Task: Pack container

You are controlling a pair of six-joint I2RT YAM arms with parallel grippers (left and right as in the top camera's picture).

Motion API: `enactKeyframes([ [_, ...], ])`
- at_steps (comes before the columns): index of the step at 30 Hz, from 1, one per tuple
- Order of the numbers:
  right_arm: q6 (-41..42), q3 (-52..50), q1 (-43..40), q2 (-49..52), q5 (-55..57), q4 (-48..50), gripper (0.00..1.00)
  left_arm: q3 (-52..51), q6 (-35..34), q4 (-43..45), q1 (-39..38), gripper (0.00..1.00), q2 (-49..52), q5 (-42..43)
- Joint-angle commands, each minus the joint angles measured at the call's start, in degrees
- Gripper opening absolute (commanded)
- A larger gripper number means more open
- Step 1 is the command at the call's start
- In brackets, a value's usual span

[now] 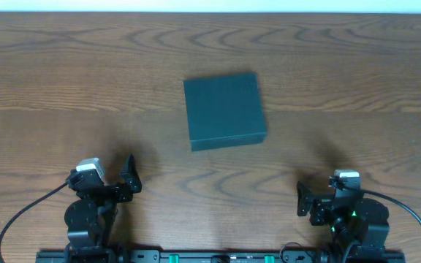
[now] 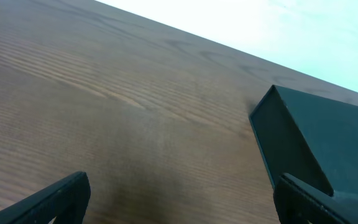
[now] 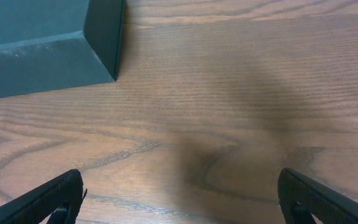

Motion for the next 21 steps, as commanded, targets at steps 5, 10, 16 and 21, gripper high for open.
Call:
enactKeyframes([
  [5,0.7,-0.3,0.3,-0.2,0.1,0.0,0.99,-1.4,1.0,0.0,0.4,0.95,-0.4,-0.6],
  [10,0.7,-0.3,0.3,-0.2,0.1,0.0,0.99,-1.4,1.0,0.0,0.4,0.95,-0.4,-0.6],
  [16,0.7,-0.3,0.3,-0.2,0.1,0.0,0.99,-1.4,1.0,0.0,0.4,0.95,-0.4,-0.6],
  [21,0.7,-3.0,0.5,-0.3,0.1,0.1,0.99,-1.4,1.0,0.0,0.4,0.95,-0.4,-0.6],
])
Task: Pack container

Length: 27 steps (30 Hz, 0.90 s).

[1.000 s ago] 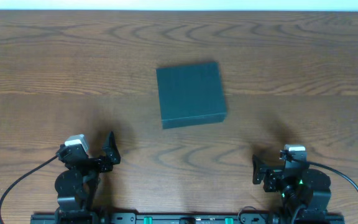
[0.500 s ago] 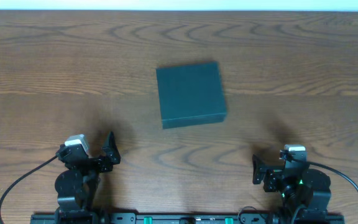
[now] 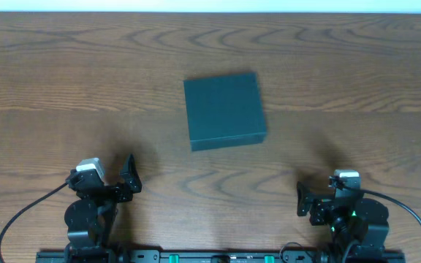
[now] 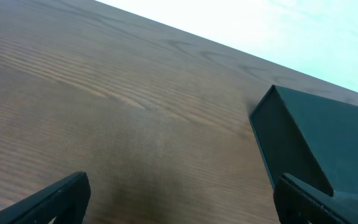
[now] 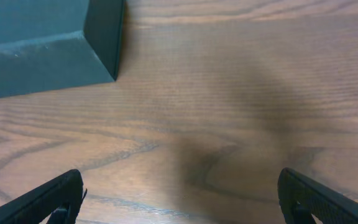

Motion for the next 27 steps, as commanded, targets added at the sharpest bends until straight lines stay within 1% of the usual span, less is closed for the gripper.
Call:
enactKeyframes([
  [1,0.7,-3.5,0.5,-0.3,0.1,-0.2,0.99,-1.4,1.0,0.0,0.4,0.95,-0.4,-0.6],
  [4,0.7,-5.2,1.1,-0.5,0.1,1.9,0.99,-1.4,1.0,0.0,0.4,0.95,-0.4,-0.6],
  [13,0.7,-5.3,1.2,-3.5,0.2,2.0,0.99,-1.4,1.0,0.0,0.4,0.95,-0.4,-0.6],
  [27,0.7,-5.3,1.1,-4.7,0.2,1.9,0.99,-1.4,1.0,0.0,0.4,0.95,-0.4,-0.6],
])
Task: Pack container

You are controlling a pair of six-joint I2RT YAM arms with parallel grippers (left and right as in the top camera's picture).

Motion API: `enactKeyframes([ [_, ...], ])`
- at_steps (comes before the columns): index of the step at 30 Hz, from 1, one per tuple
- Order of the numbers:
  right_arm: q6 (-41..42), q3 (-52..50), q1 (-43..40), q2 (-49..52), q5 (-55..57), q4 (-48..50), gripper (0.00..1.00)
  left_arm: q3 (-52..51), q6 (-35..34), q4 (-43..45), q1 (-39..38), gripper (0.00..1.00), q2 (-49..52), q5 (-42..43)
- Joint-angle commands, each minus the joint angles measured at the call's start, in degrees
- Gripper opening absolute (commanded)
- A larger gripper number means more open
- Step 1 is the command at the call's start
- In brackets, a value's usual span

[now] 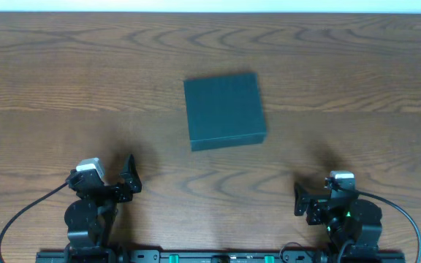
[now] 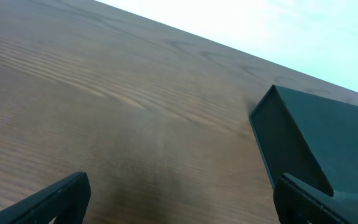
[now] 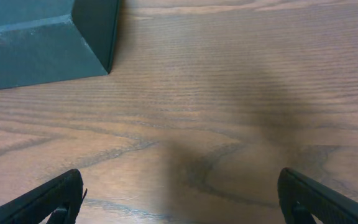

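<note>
A closed dark teal box [image 1: 224, 109] lies on the wooden table [image 1: 64, 80], near its middle. My left gripper [image 1: 129, 175] rests near the front edge, left of the box and short of it, open with nothing between its fingers. In the left wrist view the box [image 2: 319, 143] shows at the right, beyond the open gripper [image 2: 179, 199]. My right gripper [image 1: 298, 199] rests at the front right, also open and empty. In the right wrist view the box [image 3: 36, 43] fills the upper left corner, well ahead of the gripper [image 3: 179, 199].
Only the wood-grain tabletop [image 3: 229, 93] shows around the box. Its far edge [image 2: 185, 34] meets a pale background. The arms' bases and cables [image 1: 20, 215] lie along the front edge.
My right arm has shifted slightly; the box now sits a little further left and higher in the right wrist view. The left arm and the box have not moved.
At both earlier moments the two grippers rested open near the front edge and the closed box lay in the middle, with no difference between them. By now only the right arm has shifted a little.
</note>
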Motion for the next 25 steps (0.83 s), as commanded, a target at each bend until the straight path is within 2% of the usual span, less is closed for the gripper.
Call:
enactKeyframes([
  [1,0.7,-0.3,0.8,-0.5,0.1,-0.1,0.99,-1.4,1.0,0.0,0.4,0.95,-0.4,-0.6],
  [25,0.7,-0.3,0.3,-0.5,0.1,-0.1,0.99,-1.4,1.0,0.0,0.4,0.95,-0.4,-0.6],
])
